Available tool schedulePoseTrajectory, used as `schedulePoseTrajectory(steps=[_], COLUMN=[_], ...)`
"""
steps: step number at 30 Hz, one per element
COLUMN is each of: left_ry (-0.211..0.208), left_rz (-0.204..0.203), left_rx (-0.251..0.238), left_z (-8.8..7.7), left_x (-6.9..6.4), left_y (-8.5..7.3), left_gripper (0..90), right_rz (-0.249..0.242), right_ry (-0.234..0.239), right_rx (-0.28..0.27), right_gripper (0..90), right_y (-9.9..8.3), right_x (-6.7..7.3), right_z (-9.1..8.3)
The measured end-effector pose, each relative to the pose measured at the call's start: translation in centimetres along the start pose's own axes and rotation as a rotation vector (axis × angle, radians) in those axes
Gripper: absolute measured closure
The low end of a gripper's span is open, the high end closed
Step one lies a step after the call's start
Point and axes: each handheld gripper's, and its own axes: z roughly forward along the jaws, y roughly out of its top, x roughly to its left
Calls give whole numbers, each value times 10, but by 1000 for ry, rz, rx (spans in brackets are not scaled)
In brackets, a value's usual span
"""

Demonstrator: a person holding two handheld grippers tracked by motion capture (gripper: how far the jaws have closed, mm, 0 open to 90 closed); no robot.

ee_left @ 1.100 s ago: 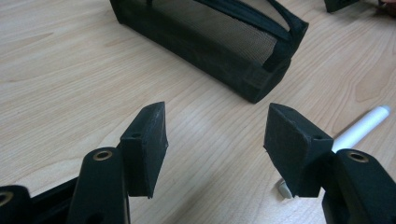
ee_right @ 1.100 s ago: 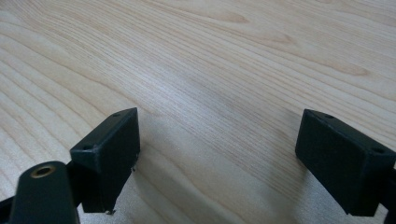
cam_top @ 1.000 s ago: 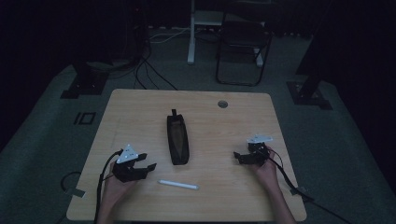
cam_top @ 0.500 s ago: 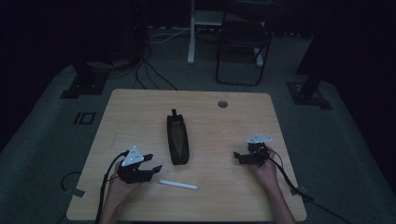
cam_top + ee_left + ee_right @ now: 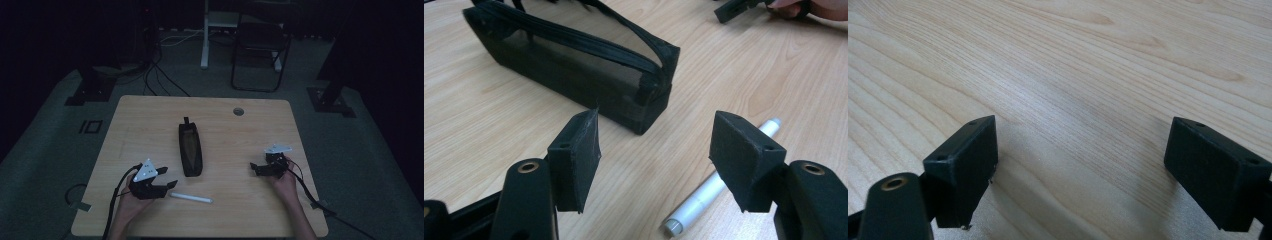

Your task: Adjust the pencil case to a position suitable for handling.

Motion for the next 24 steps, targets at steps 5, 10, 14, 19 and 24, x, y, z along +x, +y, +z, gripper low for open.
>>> schedulePoseTrajectory(steps=[5, 10, 14, 19, 24], left_ry=[-16, -21, -25, -40, -63], left_rz=[18, 30, 29, 36, 49], left_rx=[11, 25, 39, 43, 63], left_z=[4, 7, 9, 11, 16], left_x=[-4, -8, -10, -12, -15], left_y=[0, -1, -2, -2, -3], left_gripper=[375, 390, 401, 406, 410], right_rz=[0, 0, 0, 0, 0], right_ry=[0, 0, 0, 0, 0], right_rx=[0, 0, 0, 0, 0], right_gripper=[140, 140, 140, 140, 140], right_y=[0, 0, 0, 0, 0], right_x=[0, 0, 0, 0, 0], right_z=[0, 0, 0, 0, 0])
